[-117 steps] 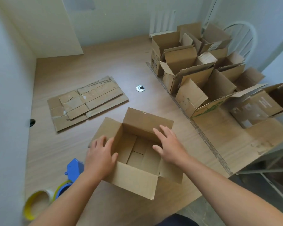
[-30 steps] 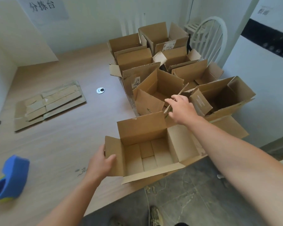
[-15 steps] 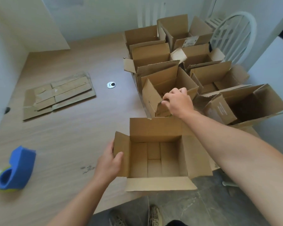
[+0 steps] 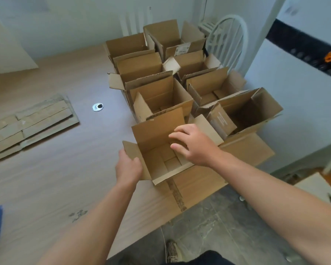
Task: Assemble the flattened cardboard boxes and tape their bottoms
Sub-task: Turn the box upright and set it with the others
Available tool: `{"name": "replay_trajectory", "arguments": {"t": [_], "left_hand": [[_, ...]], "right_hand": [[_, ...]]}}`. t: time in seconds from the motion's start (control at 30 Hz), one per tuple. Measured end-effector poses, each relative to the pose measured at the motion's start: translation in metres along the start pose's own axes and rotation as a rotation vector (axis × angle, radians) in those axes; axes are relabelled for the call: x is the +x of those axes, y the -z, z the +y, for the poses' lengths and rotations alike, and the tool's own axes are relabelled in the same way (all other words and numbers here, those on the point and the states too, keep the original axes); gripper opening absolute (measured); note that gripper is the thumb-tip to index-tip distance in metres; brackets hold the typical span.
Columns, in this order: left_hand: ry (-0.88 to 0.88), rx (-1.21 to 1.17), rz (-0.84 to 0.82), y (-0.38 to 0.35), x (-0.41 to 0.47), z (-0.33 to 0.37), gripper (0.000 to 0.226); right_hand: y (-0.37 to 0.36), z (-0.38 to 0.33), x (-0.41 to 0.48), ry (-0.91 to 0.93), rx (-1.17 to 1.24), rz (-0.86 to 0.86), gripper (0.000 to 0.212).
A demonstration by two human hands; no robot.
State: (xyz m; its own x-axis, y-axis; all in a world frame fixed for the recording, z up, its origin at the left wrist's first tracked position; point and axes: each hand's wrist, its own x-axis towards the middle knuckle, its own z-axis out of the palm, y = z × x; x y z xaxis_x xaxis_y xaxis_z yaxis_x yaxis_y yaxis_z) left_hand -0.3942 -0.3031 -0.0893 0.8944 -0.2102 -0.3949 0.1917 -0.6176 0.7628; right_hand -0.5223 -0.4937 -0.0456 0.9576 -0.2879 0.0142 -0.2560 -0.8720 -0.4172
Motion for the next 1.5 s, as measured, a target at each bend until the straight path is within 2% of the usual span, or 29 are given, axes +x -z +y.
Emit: {"name": "replay_trajectory", "arguments": {"t": [0.27, 0.4, 0.53, 0.7, 0.87, 0.97, 1.1, 1.23, 1.37, 1.5], "left_hand": [[-0.001, 0.035, -0.043, -0.028, 0.002, 0.024, 0.05], [-0.043, 0.023, -0.084, -0.027, 0.001, 0.025, 0.047], [-0.134, 0.007, -0.15, -0.024, -0.002, 0.03, 0.04], [-0.196, 0.027, -0.188, -0.018, -0.006, 0.029, 0.036], [-0.218, 0.1, -0.234, 0.003, -0.006, 0.024, 0.043], [-0.263, 0.225, -0.181, 0.026, -0.005, 0.022, 0.05], [-0.365, 0.36, -0.112, 0.07, -0.004, 0.016, 0.045], [-0.452, 0.605, -0.021, 0.126, -0.001, -0.004, 0.042], [-0.452, 0.782, 0.088, 0.192, 0.013, -0.03, 0.042], [-0.394, 0.866, 0.145, 0.255, 0.041, -0.054, 0.043]], "right_hand": [[-0.023, 0.011, -0.06, -0.008, -0.176, 0.064, 0.049], [-0.029, 0.021, -0.06, -0.161, -0.231, -0.025, 0.057], [-0.033, 0.015, -0.051, -0.306, -0.232, 0.044, 0.071], [-0.04, 0.011, -0.031, -0.407, -0.028, 0.053, 0.061], [-0.034, 0.003, -0.018, -0.431, -0.033, 0.056, 0.049], [-0.028, -0.017, -0.008, -0.36, -0.077, 0.059, 0.044], [-0.022, -0.062, 0.009, -0.191, -0.097, 0.089, 0.043], [-0.029, -0.113, 0.035, -0.008, -0.064, 0.004, 0.044], [-0.053, -0.167, 0.073, 0.127, -0.059, -0.113, 0.044], [-0.087, -0.22, 0.121, 0.162, -0.094, -0.198, 0.042]]}}
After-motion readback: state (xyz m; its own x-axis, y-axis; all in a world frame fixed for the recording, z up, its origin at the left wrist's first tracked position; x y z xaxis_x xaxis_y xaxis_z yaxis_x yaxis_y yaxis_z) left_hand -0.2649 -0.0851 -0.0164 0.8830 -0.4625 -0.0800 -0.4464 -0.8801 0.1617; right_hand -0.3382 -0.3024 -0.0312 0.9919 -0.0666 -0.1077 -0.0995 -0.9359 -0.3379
